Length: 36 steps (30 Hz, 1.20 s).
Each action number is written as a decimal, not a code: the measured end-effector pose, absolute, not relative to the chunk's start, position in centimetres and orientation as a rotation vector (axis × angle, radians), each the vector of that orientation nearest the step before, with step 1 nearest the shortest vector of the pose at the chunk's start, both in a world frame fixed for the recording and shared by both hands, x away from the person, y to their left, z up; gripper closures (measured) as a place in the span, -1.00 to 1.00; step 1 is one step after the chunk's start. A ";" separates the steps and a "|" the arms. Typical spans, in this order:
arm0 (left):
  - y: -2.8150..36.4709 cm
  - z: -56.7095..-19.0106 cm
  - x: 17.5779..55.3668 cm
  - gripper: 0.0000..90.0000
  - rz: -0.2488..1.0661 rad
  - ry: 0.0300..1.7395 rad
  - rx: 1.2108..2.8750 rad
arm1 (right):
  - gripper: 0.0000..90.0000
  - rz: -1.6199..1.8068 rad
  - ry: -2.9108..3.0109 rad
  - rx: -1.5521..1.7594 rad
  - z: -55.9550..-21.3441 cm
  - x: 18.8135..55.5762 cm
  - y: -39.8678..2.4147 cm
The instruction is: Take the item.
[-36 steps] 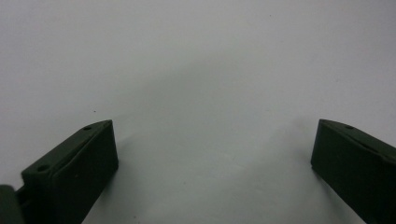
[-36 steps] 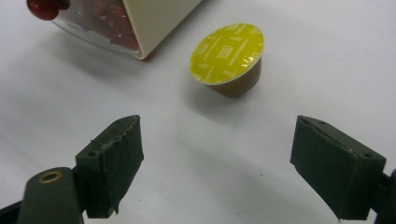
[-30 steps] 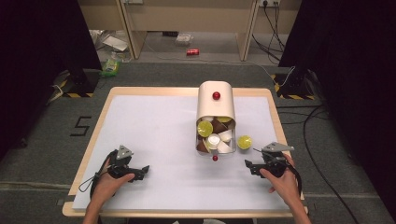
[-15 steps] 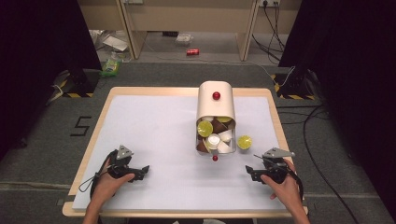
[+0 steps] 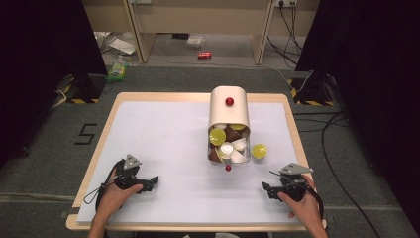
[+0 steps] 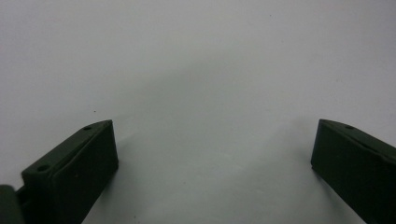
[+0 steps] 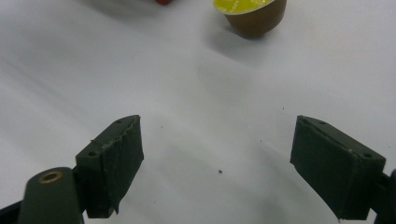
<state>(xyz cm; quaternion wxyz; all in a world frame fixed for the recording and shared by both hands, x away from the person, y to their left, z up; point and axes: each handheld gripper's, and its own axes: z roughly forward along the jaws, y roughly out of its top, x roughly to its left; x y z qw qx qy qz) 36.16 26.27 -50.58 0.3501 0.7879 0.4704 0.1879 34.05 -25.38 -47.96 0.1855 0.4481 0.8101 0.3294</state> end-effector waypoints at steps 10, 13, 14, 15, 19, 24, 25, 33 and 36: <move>26.3 -50.6 36.2 -1.00 0.488 1.218 2.042 | -0.61 0.916 2.266 1.251 -48.1 32.6 -26.0; 26.3 -50.6 36.2 -1.00 0.488 1.218 2.041 | -0.61 0.915 2.266 1.255 -48.2 32.3 -26.1; 26.3 -50.6 36.2 -1.00 0.488 1.218 2.042 | -0.61 0.916 2.267 1.258 -48.2 32.2 -26.2; 26.3 -50.6 36.2 -1.00 0.487 1.218 2.041 | -0.61 0.914 2.267 1.259 -48.3 32.2 -26.2; 26.3 -50.6 36.2 -1.00 0.488 1.218 2.042 | -0.62 0.909 2.271 1.267 -48.6 31.8 -26.4; 26.3 -50.6 36.2 -1.00 0.489 1.218 2.042 | -0.63 0.901 2.272 1.277 -49.0 31.2 -26.9; 26.3 -50.6 36.2 -1.00 0.489 1.218 2.041 | -0.63 0.900 2.270 1.277 -49.1 31.2 -27.0; 26.3 -50.6 36.2 -1.00 0.490 1.218 2.041 | -0.64 0.920 2.257 1.291 -49.2 30.4 -27.6; 26.3 -50.6 36.2 -1.00 0.490 1.217 2.042 | -0.64 0.928 2.249 1.285 -49.3 30.1 -27.8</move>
